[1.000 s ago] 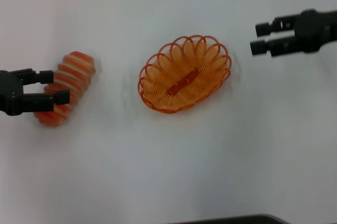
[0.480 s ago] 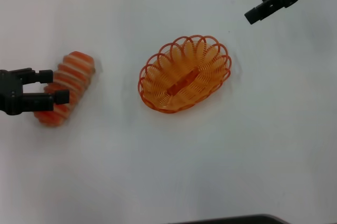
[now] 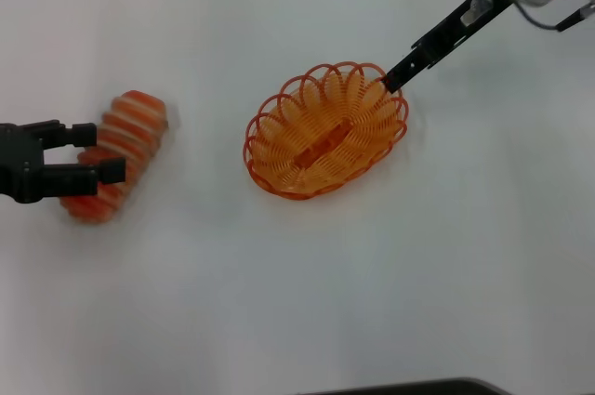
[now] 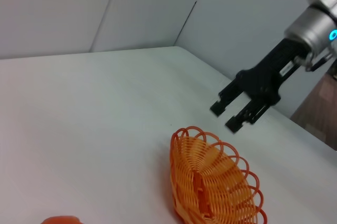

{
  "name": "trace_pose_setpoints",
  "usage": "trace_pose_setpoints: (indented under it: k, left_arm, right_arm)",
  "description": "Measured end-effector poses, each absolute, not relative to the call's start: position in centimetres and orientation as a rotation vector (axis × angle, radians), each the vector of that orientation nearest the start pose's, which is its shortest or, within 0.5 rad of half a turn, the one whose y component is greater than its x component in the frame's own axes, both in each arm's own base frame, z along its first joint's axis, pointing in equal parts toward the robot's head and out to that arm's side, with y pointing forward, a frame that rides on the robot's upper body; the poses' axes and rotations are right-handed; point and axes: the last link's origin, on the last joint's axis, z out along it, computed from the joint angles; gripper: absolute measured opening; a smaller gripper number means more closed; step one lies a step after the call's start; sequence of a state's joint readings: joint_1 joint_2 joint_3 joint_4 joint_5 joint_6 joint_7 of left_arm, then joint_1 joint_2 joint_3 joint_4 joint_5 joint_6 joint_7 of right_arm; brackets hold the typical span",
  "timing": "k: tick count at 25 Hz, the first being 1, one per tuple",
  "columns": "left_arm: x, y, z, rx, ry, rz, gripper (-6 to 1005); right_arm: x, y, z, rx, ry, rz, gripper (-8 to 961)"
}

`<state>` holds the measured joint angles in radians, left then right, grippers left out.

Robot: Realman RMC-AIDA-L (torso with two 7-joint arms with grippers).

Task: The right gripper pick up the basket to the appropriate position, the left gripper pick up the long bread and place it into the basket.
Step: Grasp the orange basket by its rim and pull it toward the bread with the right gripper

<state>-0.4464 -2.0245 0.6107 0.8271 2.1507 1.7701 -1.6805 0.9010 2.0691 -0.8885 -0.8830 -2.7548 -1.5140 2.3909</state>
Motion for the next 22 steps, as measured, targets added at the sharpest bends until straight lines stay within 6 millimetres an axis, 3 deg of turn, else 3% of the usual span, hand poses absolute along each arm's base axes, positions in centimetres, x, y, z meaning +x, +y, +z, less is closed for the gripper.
trace_pose_setpoints:
  k: [12,19,22]
  left_arm:
    - [-29.2,29.6,4.7,-2.751,-0.993,-0.583,901]
    - [-29.3,29.5,4.7,-2.749,-0.997,-0.582,900]
    - [-29.4,29.5,4.7,-2.748,-0.997,-0.581,900]
  right_arm:
    - [20.2,41.2,-2.6,-2.553,1.207,-0.339,708]
    - [20.7,41.4,-3.2,-2.536,1.214,-0.308,659]
    - [20.6,41.3,-3.3,-2.547,1.216,-0.297,506]
